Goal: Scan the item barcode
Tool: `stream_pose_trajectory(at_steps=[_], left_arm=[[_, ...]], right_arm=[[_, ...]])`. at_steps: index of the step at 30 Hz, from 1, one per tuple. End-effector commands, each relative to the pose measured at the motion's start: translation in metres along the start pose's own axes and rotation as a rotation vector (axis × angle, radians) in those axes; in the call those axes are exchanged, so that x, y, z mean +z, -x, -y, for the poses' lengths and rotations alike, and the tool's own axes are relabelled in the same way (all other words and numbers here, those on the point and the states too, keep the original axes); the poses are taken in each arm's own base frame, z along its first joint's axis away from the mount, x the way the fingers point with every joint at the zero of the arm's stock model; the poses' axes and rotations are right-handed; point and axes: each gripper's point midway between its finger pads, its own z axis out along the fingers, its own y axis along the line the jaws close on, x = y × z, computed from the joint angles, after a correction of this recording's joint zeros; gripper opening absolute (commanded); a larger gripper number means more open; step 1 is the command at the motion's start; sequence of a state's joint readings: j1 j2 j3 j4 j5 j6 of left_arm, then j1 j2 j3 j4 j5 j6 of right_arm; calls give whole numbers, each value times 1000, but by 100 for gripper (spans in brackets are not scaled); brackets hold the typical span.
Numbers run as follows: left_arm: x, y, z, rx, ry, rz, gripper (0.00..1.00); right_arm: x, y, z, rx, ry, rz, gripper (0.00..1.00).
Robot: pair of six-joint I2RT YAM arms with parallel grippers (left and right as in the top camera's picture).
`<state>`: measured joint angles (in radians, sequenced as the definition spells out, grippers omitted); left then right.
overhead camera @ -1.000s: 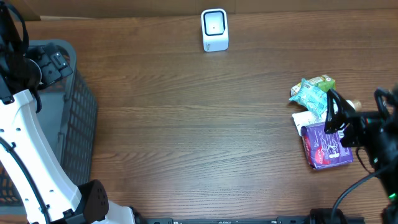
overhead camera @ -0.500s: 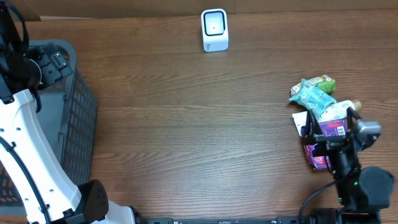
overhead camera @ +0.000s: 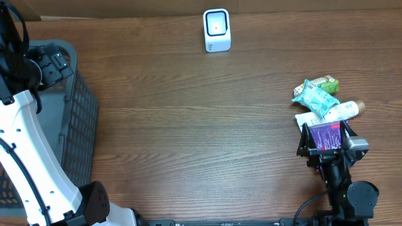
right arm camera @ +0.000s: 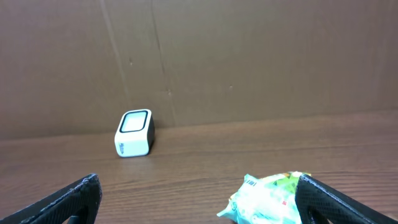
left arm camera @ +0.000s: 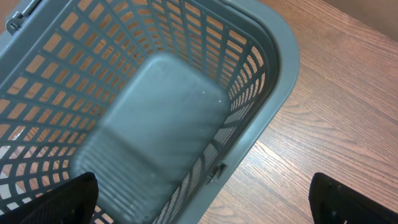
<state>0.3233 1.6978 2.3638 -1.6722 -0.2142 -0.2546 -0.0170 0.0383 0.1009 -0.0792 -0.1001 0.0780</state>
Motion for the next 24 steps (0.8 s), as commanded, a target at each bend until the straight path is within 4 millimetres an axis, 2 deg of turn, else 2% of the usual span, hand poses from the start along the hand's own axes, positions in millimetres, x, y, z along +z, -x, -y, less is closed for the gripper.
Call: stream_pose_trajectory(at_steps=[1,9,24], left_arm=[[3,1,-1,6,9,-4,100],[3,1,-1,6,9,-4,100],[3,1,-1,6,9,-4,99]], right_arm=[[0,-9,-1,-1,8,5,100],[3,-31,4,3,-4,-31,100],[3,-36,7,6,-22,-52,100]])
